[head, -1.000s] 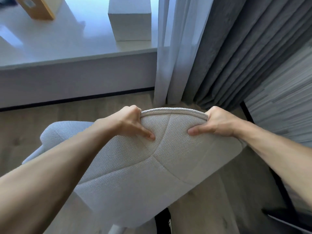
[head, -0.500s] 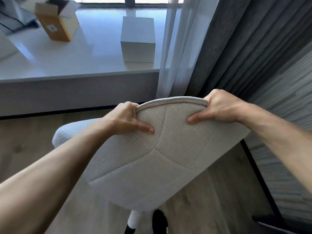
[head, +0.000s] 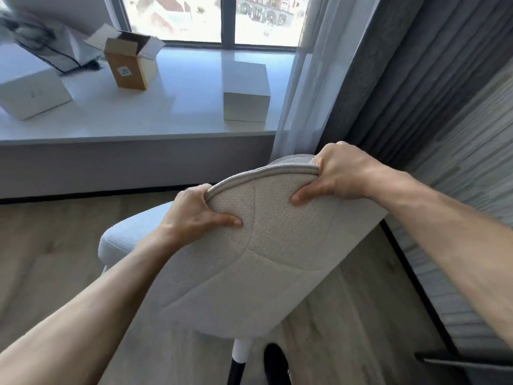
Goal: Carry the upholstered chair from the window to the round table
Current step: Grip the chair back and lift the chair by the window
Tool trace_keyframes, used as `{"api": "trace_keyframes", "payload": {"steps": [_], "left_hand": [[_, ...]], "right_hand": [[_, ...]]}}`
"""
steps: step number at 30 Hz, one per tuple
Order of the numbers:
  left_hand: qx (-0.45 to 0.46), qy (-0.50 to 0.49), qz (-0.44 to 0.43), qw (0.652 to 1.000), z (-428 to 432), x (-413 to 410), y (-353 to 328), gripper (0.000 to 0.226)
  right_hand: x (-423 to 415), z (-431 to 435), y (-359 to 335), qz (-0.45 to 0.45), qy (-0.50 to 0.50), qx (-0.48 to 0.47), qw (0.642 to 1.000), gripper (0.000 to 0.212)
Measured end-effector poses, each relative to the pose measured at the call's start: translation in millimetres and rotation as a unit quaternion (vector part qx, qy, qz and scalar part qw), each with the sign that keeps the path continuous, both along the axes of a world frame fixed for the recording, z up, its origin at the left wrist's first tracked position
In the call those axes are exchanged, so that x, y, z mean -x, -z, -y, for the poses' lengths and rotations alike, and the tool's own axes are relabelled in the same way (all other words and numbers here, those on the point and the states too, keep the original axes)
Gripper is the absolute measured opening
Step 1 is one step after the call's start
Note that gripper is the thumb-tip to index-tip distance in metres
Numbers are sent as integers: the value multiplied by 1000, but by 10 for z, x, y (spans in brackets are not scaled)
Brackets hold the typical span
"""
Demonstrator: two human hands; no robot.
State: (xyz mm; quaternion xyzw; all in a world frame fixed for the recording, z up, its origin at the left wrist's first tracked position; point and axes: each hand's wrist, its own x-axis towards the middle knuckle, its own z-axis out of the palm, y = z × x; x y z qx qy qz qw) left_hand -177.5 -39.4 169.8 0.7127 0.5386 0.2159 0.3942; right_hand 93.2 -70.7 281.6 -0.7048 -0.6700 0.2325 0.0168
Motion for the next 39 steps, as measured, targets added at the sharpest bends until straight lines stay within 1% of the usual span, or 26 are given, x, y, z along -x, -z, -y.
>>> {"api": "trace_keyframes", "payload": {"steps": [2,5,8,11,12,16,19,22,25,28,31,34,38,39], "left_hand": [[3,-19,16,1000,199,135,13,52],[-4,-40,30,999,466,211,97,52],[-20,-68,30,997,713,165,171,49],[-32,-90,31,995,918,63,236,51],[-36,-99,31,994,961,58,265,51],[-39,-119,16,992,1146,156,322,49],[-39,-121,22,992,1356,267,356,48],[-27,-125,14,992,1550,372,396,50],[-35,-142,-12,989,1713,430,393,51],[-17,-150,-11,989,1878,528,409,49],[17,-131,9,991,2027,735,459,50],[54,-124,7,991,2220,930,479,49],[89,-128,13,988,2462,1081,485,45],[102,-128,16,986,2541,1140,503,45]], "right_hand": [[160,86,-32,39,-13,-10,999,74],[277,236,-36,69,-26,-18,997,69],[287,419,-9,78,-36,-15,996,65],[222,596,23,78,-48,-18,996,50],[221,642,29,78,-55,-22,995,48],[303,831,115,100,-83,-65,989,58],[408,1056,203,112,-97,-103,984,64],[524,1271,235,109,-112,-107,982,63],[637,1425,212,117,-102,-94,983,69],[801,1628,214,113,-88,-83,986,67],[1005,1869,271,106,-87,-90,986,58],[1211,2119,377,106,-92,-100,985,54],[1429,2393,515,162,-87,-131,974,49],[1513,2498,527,178,-86,-124,972,46]]}}
